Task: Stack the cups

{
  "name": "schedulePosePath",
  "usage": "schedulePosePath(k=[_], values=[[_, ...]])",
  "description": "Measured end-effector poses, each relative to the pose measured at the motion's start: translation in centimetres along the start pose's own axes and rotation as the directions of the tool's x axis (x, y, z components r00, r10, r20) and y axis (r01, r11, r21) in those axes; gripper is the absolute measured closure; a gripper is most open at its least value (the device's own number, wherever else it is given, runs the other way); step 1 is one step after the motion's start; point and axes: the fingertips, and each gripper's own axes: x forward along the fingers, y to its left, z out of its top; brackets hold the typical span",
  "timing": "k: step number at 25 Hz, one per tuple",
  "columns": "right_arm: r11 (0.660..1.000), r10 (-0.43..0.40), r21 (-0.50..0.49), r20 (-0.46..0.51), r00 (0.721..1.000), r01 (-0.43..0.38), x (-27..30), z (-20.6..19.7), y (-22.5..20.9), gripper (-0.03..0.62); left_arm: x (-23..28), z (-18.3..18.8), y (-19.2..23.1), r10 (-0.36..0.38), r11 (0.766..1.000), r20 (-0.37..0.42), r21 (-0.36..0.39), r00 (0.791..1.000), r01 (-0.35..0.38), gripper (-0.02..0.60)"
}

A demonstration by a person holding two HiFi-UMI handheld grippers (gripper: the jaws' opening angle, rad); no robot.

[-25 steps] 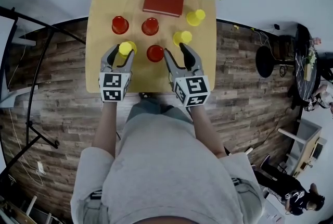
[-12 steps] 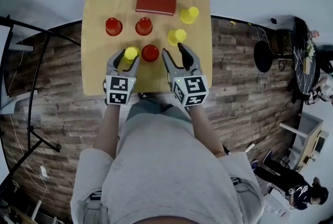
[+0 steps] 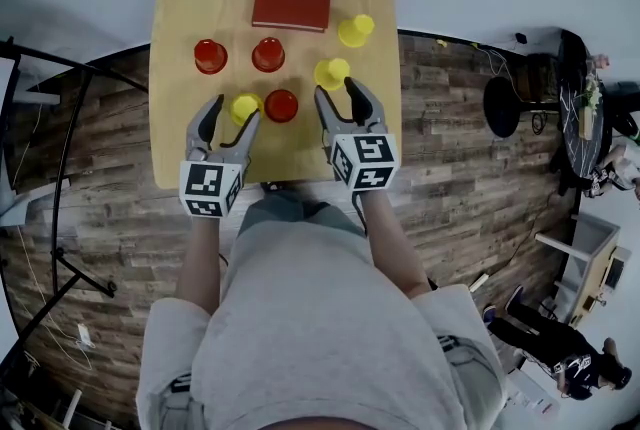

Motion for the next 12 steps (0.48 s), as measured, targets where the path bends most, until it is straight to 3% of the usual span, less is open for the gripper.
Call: schedulePosePath(k=[6,12], values=[[0.999,-0.052,-0.005,-0.071,0.996,0.052,2.3,-1.9,-2.8,0.344,-2.0,2.9,0.6,0.030,0.999,0.082,0.007,0.996,-0.031,0.291],[0.996,-0.083,0.014,-0.132,0.988,0.085,4.2,-3.9,-4.4,0.327,-3.1,3.4,1.4,0.062,0.998,0.099,-0.016,0.993,-0.061,0.291]])
